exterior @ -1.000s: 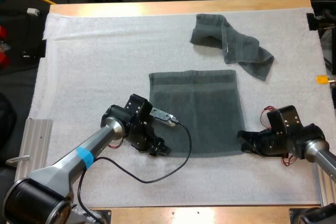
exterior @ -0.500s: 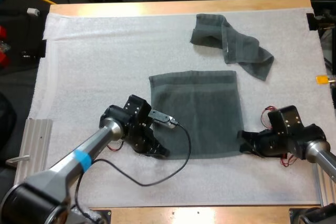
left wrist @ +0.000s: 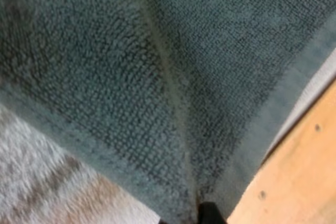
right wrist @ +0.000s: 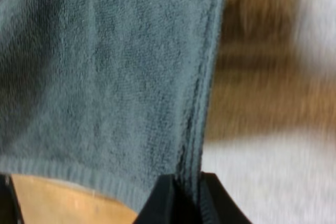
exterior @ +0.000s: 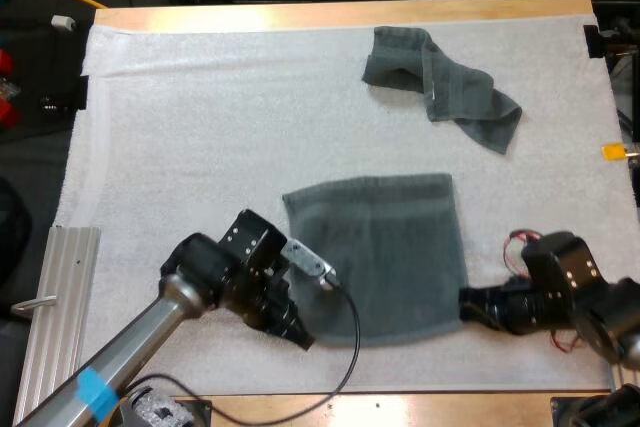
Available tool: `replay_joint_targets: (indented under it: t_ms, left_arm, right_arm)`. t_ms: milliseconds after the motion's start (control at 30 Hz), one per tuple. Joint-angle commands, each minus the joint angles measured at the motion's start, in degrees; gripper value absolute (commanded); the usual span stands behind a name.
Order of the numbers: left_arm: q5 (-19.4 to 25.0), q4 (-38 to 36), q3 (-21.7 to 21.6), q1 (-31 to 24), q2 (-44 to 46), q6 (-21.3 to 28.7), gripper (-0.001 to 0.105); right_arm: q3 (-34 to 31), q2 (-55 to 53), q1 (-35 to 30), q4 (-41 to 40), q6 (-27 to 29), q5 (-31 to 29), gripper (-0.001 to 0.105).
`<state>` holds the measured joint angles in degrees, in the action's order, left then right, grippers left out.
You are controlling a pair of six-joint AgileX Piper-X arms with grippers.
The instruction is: Pick towel from pile, fold and stack
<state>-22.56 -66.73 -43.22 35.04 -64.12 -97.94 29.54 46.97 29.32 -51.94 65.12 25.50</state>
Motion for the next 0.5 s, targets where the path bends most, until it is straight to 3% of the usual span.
replay_joint_targets:
  t_ms: [0, 167, 333, 467]
  left_arm:
    - [0.0, -1.3, 0.2, 0.6, 1.3, -0.6, 0.0]
    - [0.0, 2.4, 0.4, -0.1, 2.1, -0.6, 0.0]
    - [-2.7, 10.9, 0.5, -5.2, -2.2, -1.1, 0.0]
    - [-5.0, 15.5, 0.5, -10.8, -6.7, -1.1, 0.0]
  right_arm:
    - [0.2, -1.8, 1.1, -2.0, -0.9, -0.4, 0.0]
    - [0.2, -4.7, 3.5, -1.2, -7.4, -4.6, 0.0]
    - [0.1, -1.8, 3.5, 8.9, -14.1, -10.3, 0.0]
    - [0.1, 3.5, 3.5, 16.9, -16.9, -11.3, 0.0]
